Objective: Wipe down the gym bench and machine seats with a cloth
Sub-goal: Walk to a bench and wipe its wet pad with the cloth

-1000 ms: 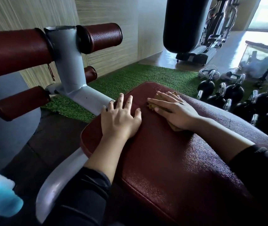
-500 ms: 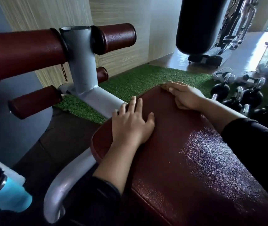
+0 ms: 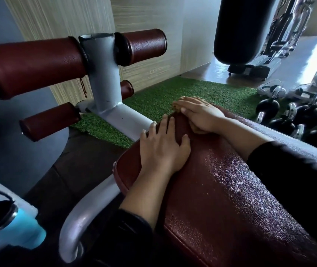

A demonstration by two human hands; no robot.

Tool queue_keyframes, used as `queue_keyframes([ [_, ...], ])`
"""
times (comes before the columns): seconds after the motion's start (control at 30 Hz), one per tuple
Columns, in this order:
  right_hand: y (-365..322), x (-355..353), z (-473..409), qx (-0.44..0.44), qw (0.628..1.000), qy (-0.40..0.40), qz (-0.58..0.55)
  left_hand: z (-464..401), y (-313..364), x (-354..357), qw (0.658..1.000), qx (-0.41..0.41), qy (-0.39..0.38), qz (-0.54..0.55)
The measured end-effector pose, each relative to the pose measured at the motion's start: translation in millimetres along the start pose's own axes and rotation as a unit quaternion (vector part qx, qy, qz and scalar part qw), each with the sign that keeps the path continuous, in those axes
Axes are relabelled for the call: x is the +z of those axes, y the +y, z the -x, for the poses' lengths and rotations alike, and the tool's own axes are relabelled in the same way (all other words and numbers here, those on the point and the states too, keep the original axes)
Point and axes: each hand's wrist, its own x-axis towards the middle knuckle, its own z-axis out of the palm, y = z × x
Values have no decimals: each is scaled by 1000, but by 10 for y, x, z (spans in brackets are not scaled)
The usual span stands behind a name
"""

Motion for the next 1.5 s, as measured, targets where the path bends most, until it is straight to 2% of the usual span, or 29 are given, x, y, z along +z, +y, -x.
queue_keyframes([
  [0.17, 313, -183, 235, 99, 995, 17, -23, 7, -3, -9, 1000, 1, -14, 1],
  [0.33, 135, -76, 726, 36, 999, 12, 20, -6, 15, 0, 1000, -3, -21, -9],
  [0.43, -61, 25, 557, 13, 1000, -2, 11, -14, 20, 6, 1000, -4, -11, -7],
  [0.6, -34, 26, -15, 64, 998, 11, -11, -7, 9, -5, 1000, -1, -12, 3],
  [0.73, 83, -58, 109, 109, 993, 35, -19, -14, 3, -17, 1000, -2, -22, 3],
  [0.97, 125, -13, 651, 88, 995, 48, 16, -9, 15, -85, 998, 1, -63, -14],
  [1.13, 64, -6, 836, 94, 994, 59, 17, 140, -90, -316, 996, 23, -89, 23],
  [1.33, 28, -17, 848, 108, 992, 58, 21, 497, -599, -476, 992, -41, -96, 65],
  [1.5, 46, -5, 820, 109, 993, 44, 32, 589, -639, -339, 989, -48, -47, 134],
])
